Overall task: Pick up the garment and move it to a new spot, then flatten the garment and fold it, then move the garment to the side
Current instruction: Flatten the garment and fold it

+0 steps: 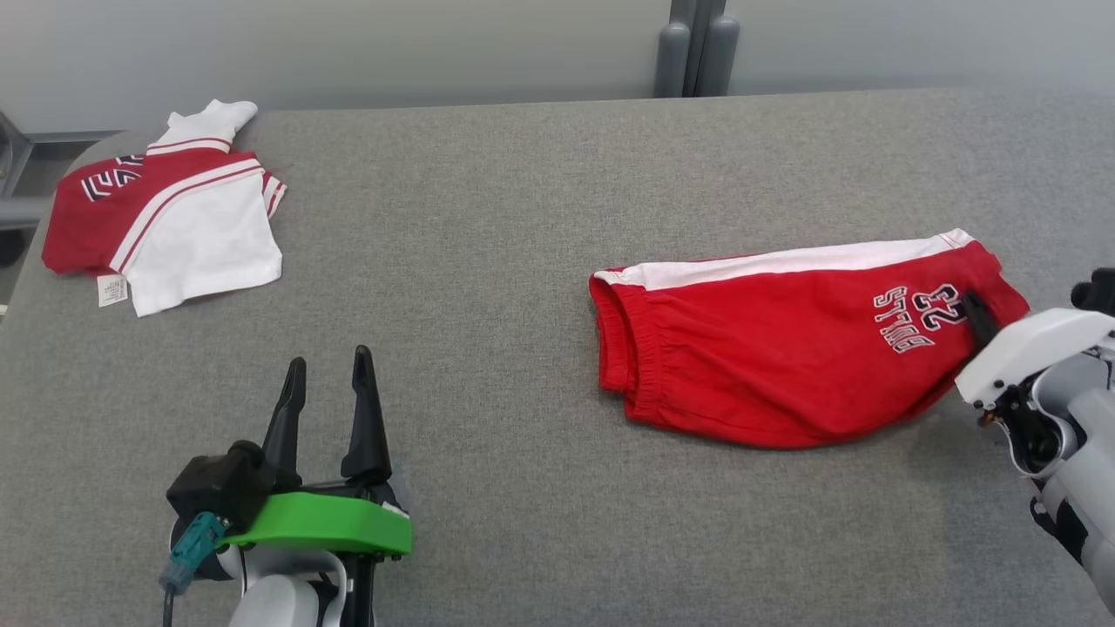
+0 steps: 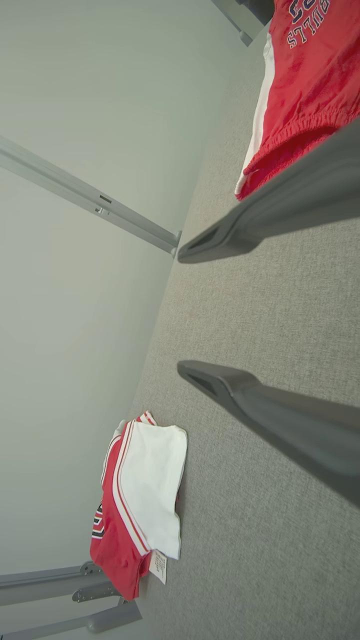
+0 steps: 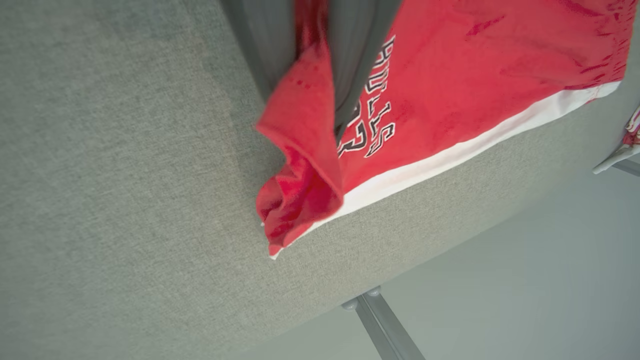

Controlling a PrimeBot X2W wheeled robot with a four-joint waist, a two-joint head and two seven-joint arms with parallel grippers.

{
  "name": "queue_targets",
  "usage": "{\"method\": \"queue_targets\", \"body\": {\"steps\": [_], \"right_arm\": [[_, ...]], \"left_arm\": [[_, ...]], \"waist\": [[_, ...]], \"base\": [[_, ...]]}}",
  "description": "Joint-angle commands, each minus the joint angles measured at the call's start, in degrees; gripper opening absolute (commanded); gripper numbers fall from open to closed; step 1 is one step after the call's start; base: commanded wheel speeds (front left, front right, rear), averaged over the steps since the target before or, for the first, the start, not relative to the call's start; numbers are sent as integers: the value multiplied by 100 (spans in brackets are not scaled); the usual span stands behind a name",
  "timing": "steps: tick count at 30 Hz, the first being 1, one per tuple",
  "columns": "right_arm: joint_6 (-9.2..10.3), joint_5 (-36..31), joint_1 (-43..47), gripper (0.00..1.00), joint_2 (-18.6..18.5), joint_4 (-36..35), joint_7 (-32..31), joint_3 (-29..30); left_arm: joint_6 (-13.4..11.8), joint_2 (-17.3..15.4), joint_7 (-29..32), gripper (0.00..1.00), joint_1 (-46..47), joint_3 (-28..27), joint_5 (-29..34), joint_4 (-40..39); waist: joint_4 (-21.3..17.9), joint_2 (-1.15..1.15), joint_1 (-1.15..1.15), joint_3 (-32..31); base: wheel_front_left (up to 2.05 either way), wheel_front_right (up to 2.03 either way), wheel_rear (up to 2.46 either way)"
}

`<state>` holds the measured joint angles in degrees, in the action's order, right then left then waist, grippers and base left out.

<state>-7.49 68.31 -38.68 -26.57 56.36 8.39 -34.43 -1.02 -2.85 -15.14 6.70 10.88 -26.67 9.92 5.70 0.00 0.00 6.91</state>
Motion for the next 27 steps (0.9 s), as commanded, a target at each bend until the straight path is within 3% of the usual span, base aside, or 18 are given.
{"method": "queue_targets", "body": {"steps": [1,5,13,27], "right_arm": [[0,-102,-138,0,4,-96,38,-64],[0,-328,-343,0,67,-271,-15,-243],[0,-780,-597,0,568,-689,-220,-685],[0,-1303,-266,0,1312,-830,-526,-1315]], "left_arm": [[8,-9,0,100,31,-20,29,25],[-3,-9,-1,100,-18,-5,-13,37],[-44,-8,-1,100,-107,65,-96,6],[-52,-8,-1,100,-133,136,-141,-15]], "waist": [[-17,0,0,-65],[6,0,0,-183],[140,0,0,-355],[414,0,0,-385]], "base": [[0,0,0],[0,0,0],[0,0,0],[0,0,0]]}}
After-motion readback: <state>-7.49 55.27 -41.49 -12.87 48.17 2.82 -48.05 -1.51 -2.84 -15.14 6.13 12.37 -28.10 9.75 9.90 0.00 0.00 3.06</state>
